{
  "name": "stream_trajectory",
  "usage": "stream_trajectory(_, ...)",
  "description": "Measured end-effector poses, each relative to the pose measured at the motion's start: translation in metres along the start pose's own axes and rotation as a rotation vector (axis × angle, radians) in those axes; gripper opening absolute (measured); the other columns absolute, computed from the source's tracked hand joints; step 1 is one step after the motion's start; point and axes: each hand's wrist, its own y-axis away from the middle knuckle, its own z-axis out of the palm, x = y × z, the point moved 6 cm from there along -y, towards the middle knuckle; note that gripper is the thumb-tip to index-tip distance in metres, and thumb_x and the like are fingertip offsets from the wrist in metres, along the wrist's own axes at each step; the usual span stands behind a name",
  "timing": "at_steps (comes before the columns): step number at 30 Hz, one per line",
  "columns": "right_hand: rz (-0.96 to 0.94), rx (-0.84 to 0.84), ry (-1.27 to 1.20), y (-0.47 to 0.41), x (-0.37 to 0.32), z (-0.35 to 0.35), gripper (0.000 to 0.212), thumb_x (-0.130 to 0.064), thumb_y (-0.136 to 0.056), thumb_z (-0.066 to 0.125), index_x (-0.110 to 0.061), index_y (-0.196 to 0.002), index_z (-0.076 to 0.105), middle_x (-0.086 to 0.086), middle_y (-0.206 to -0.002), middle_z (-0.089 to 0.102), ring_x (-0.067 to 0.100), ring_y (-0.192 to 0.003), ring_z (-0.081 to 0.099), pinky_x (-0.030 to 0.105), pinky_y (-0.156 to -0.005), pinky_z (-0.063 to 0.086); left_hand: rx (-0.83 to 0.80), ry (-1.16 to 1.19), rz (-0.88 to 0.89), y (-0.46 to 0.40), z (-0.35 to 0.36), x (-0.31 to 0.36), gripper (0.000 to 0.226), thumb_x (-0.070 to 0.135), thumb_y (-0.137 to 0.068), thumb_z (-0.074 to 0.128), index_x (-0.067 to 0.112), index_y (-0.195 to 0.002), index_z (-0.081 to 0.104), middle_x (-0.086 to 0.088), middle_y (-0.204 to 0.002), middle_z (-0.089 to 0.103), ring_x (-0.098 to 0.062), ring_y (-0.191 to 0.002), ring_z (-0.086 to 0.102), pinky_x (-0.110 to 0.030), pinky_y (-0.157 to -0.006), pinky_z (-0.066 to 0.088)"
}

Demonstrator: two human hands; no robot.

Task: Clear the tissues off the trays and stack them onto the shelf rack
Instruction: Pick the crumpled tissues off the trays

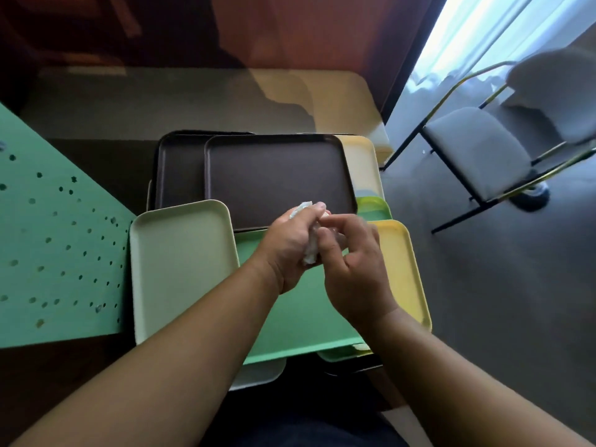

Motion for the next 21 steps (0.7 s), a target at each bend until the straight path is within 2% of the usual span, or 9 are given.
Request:
stream_trajectory(2, 0.047, 0.176, 0.086, 0.01, 0.013, -0.025, 0.025, -0.043, -0.094, 0.049, -0.024, -0.101, 0.064, -0.025, -0.092, 0.049, 0.012, -0.102, 0.046, 0.042, -0.09, 0.046, -0.118, -0.02, -0.122, 0.004, 0.033, -0.024, 0.027, 0.037, -0.105, 0.05, 0.013, -0.103, 0.062, -0.007, -0.075, 0.068, -0.016, -0.062, 0.066, -0.024, -0.052, 0.052)
stream_trajectory(4, 0.077, 0.283, 0.127, 0.02, 0.027, -0.048, 0.034, -0.046, -0.092, 0.051, -0.017, -0.099, 0.066, -0.014, -0.093, 0.049, 0.013, -0.103, 0.042, 0.041, -0.092, 0.043, -0.221, -0.004, -0.279, 0.011, 0.062, -0.052, 0.044, 0.052, -0.103, 0.045, 0.014, -0.1, 0.068, -0.006, -0.079, 0.071, -0.018, -0.072, 0.068, -0.029, -0.066, 0.052)
stream_trajectory(8, 0.123, 0.364, 0.158, 0.036, 0.06, -0.089, 0.038, -0.049, -0.089, 0.056, -0.014, -0.098, 0.064, -0.002, -0.11, 0.046, 0.023, -0.113, 0.045, 0.043, -0.1, 0.044, -0.323, 0.094, -0.404, 0.02, 0.112, -0.086, 0.064, 0.062, -0.102, 0.031, 0.012, -0.103, 0.07, -0.009, -0.091, 0.075, -0.019, -0.084, 0.072, -0.029, -0.085, 0.054)
stream_trajectory(11, 0.084, 0.342, -0.005, 0.049, 0.082, -0.114, 0.04, -0.042, -0.089, 0.059, -0.007, -0.108, 0.056, 0.006, -0.127, 0.051, 0.011, -0.119, 0.052, 0.024, -0.1, 0.044, -0.368, 0.131, -0.416, 0.018, 0.144, -0.104, 0.068, 0.068, -0.095, 0.036, 0.009, -0.11, 0.065, -0.013, -0.103, 0.072, -0.022, -0.097, 0.069, -0.033, -0.1, 0.049)
stream_trajectory(13, 0.075, 0.313, -0.111, 0.059, 0.099, -0.134, 0.042, -0.04, -0.092, 0.058, -0.006, -0.116, 0.051, 0.007, -0.123, 0.055, 0.003, -0.11, 0.057, 0.018, -0.09, 0.048, -0.405, 0.078, -0.44, 0.018, 0.167, -0.12, 0.065, 0.071, -0.089, 0.04, 0.013, -0.105, 0.065, -0.008, -0.097, 0.07, -0.02, -0.091, 0.07, -0.031, -0.093, 0.054)
stream_trajectory(15, 0.024, 0.327, -0.028, 0.066, 0.113, -0.159, 0.038, -0.038, -0.096, 0.057, -0.011, -0.122, 0.056, 0.003, -0.115, 0.06, 0.017, -0.101, 0.062, 0.027, -0.085, 0.05, -0.444, -0.002, -0.494, 0.016, 0.186, -0.142, 0.069, 0.075, -0.089, 0.037, 0.014, -0.101, 0.066, -0.006, -0.092, 0.071, -0.017, -0.085, 0.071, -0.029, -0.082, 0.058)
stream_trajectory(17, -0.008, 0.318, 0.056, 0.072, 0.137, -0.185, 0.033, -0.034, -0.098, 0.054, -0.01, -0.118, 0.066, -0.002, -0.105, 0.063, 0.019, -0.094, 0.063, 0.027, -0.082, 0.048, -0.46, -0.117, -0.545, 0.011, 0.203, -0.172, 0.073, 0.078, -0.091, 0.032, 0.016, -0.105, 0.067, -0.005, -0.092, 0.073, -0.02, -0.087, 0.07, -0.032, -0.081, 0.054)
stream_trajectory(19, 0.167, 0.301, 0.067, 0.076, 0.176, -0.21, 0.032, -0.039, -0.098, 0.05, -0.014, -0.101, 0.07, -0.005, -0.089, 0.065, 0.016, -0.082, 0.062, 0.027, -0.074, 0.047, -0.439, -0.327, -0.609, 0.011, 0.214, -0.207, 0.079, 0.082, -0.088, 0.03, 0.019, -0.119, 0.065, -0.007, -0.098, 0.072, -0.025, -0.091, 0.067, -0.037, -0.084, 0.049)
stream_trajectory(21, 0.494, 0.231, 0.044, 0.089, 0.229, -0.225, 0.032, -0.042, -0.1, 0.048, -0.02, -0.081, 0.062, -0.006, -0.073, 0.063, 0.019, -0.072, 0.059, 0.03, -0.069, 0.044, -0.354, -0.592, -0.624, 0.01, 0.215, -0.242, 0.077, 0.083, -0.083, 0.039, 0.025, -0.127, 0.065, -0.005, -0.11, 0.073, -0.027, -0.096, 0.069, -0.036, -0.083, 0.05)
